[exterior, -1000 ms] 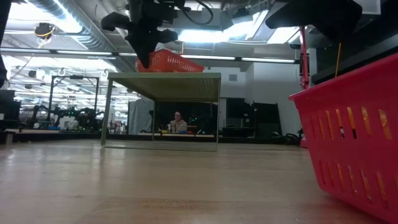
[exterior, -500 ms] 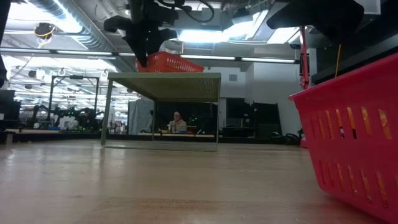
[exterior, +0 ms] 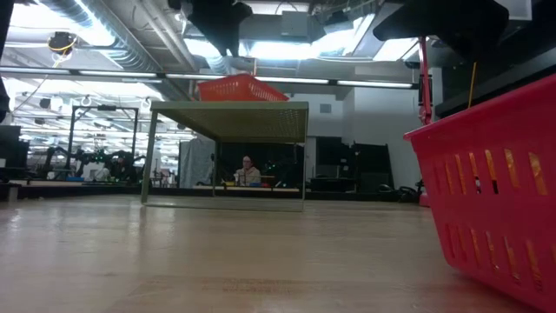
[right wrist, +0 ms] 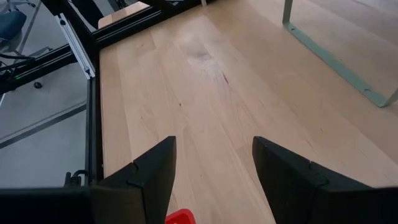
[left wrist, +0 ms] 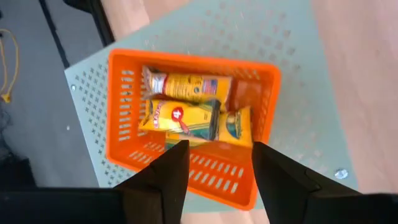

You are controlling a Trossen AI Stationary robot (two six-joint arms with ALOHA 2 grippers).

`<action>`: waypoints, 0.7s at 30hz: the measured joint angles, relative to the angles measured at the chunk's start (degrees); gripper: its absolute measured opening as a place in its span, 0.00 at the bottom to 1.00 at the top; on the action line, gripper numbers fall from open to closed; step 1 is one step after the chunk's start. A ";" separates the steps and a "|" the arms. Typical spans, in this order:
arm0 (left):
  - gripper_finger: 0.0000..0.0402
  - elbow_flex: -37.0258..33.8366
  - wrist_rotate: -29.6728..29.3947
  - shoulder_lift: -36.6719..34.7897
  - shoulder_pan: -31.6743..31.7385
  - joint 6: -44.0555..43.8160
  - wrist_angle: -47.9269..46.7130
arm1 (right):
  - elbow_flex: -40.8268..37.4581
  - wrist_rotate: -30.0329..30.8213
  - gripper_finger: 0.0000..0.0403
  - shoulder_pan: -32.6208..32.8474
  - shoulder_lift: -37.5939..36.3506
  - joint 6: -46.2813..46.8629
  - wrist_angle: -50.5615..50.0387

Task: Pick & Place Office Desk Supplies
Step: Put the orange bin on the shelf

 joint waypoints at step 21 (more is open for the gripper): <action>0.46 1.18 9.84 3.22 5.07 -33.12 11.91 | -0.02 -2.67 0.53 -2.11 0.00 -9.77 3.57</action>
